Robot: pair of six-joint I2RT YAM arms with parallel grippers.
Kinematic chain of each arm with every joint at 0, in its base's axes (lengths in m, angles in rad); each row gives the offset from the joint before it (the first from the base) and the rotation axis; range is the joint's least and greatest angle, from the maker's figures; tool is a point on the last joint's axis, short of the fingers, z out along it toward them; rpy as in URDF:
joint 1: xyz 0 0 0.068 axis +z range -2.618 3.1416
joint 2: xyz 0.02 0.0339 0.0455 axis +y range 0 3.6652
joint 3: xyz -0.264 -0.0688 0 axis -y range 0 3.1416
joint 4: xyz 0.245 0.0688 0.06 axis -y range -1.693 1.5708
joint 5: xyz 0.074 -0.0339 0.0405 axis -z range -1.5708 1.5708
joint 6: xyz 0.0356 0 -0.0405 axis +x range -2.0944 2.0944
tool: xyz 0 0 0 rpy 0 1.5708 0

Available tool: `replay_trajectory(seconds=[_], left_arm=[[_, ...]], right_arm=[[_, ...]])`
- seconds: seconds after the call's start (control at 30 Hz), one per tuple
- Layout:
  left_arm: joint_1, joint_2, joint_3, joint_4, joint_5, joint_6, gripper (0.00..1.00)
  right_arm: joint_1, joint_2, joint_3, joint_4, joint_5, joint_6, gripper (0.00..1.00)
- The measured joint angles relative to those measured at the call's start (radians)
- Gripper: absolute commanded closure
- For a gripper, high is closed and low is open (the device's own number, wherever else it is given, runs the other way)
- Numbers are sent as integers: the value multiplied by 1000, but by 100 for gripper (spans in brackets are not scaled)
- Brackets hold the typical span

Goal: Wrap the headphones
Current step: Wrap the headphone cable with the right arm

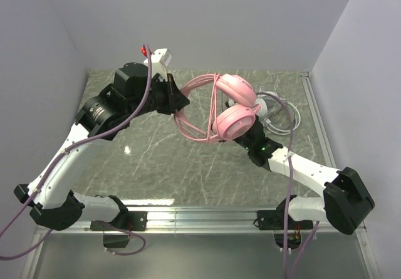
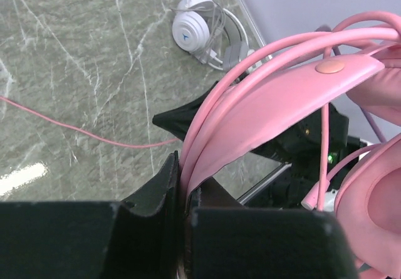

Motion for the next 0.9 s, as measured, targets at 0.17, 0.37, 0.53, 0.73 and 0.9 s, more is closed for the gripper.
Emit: replay_trajectory(seconds=[0.17,0.37,0.53,0.73,0.9], left_arm=[[13,24,12,2,-34,-39,100],[51,37,12,11,-37,-83,100],[105,65,9,50,-9,-130,100],[202,68,-36,90,68,-187,100],[212,79,-38,108,90,-189,100]], right_arm=[[0,24,-28,51,-39,34,100],[0,33,-72,114,-72,69,100],[10,34,-98,167,-79,90,100],[27,36,-130,229,-84,111,100],[52,37,-147,262,-85,120,100]])
